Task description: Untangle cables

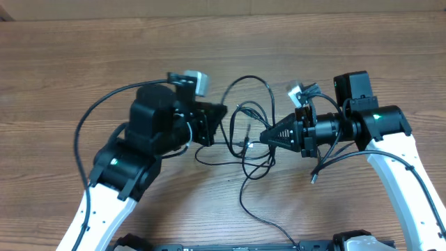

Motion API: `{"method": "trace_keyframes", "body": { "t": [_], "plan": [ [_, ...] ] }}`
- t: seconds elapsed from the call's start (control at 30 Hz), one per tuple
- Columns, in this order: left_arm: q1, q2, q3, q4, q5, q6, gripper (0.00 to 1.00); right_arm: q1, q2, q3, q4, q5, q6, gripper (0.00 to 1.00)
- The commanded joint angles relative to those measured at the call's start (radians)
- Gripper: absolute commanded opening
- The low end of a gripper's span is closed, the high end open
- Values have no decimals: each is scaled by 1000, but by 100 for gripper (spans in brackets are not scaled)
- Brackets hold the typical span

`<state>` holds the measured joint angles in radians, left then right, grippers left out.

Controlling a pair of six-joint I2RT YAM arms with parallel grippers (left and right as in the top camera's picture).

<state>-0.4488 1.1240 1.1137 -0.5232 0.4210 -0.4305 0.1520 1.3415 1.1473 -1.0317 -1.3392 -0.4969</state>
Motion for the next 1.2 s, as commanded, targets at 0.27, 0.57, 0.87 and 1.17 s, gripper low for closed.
{"method": "trace_keyframes", "body": {
  "t": [0.27, 0.57, 0.87, 1.17],
  "plan": [
    [4, 81, 18, 5, 341, 222, 4, -2, -19, 40, 99, -26, 86, 4],
    [89, 77, 18, -43, 335, 224, 4, -57, -19, 40, 99, 31, 135, 4],
    [159, 78, 18, -64, 578, 323, 4, -82, -19, 40, 86, 37, 135, 4],
    [106, 82, 18, -70, 563, 327, 4, -82, -19, 40, 88, 19, 169, 4]
  ]
}}
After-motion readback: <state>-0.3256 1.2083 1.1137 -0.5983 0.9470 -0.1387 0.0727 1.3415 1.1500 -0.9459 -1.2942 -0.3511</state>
